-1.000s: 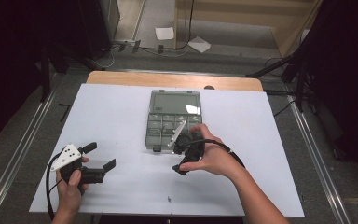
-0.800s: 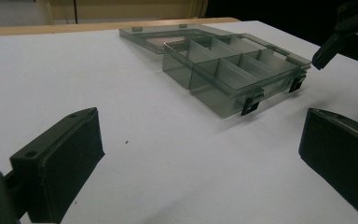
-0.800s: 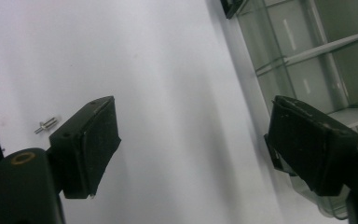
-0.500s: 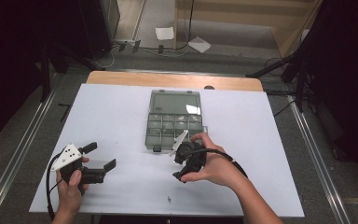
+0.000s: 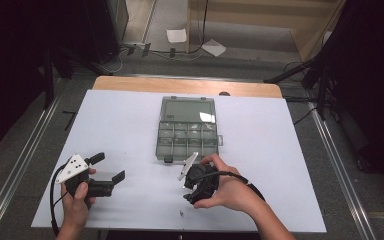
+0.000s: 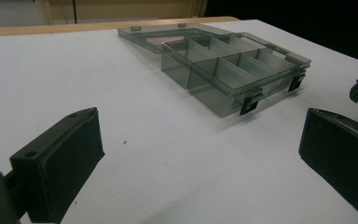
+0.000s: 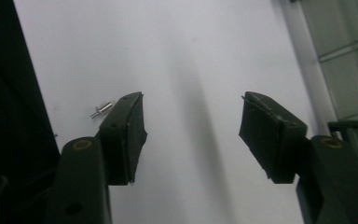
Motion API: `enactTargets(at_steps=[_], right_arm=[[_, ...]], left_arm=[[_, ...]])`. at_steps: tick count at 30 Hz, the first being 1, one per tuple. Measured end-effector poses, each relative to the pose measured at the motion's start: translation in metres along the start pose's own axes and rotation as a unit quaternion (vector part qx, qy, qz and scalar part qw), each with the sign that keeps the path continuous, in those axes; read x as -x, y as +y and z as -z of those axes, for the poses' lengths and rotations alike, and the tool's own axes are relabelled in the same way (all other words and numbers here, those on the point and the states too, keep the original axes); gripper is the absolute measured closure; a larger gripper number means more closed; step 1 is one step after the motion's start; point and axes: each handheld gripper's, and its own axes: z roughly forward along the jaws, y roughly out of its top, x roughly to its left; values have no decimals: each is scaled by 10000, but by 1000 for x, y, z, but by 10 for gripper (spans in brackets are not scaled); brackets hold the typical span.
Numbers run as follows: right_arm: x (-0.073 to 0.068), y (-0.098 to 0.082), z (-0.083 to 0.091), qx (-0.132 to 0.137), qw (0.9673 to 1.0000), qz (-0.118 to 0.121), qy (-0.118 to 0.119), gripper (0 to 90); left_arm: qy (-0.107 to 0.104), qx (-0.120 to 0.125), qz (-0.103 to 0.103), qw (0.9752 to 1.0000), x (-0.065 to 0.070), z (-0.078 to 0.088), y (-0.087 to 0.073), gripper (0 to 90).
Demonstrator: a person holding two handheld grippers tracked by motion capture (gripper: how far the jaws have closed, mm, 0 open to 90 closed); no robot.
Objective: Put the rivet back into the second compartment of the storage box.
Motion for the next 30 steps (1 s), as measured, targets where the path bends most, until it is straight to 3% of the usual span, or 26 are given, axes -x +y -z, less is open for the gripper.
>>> enactTargets(at_steps=[1,17,25,30], right_arm=[[-1,0,-1,4,10000,99,0,437],[-28,0,-17,-142,9991,249,307,515],[-36,1,-24,-209,9987,121,454,590],[-41,4,-27,-260,9984,196,459,638]], left_arm=[[-2,2,-4,10000,0,0,0,0],[-17,7,-10,10000,1,-1,0,0],[-12,8,0,10000,1,-1,0,0],[-13,8,-2,10000,1,-1,0,0]])
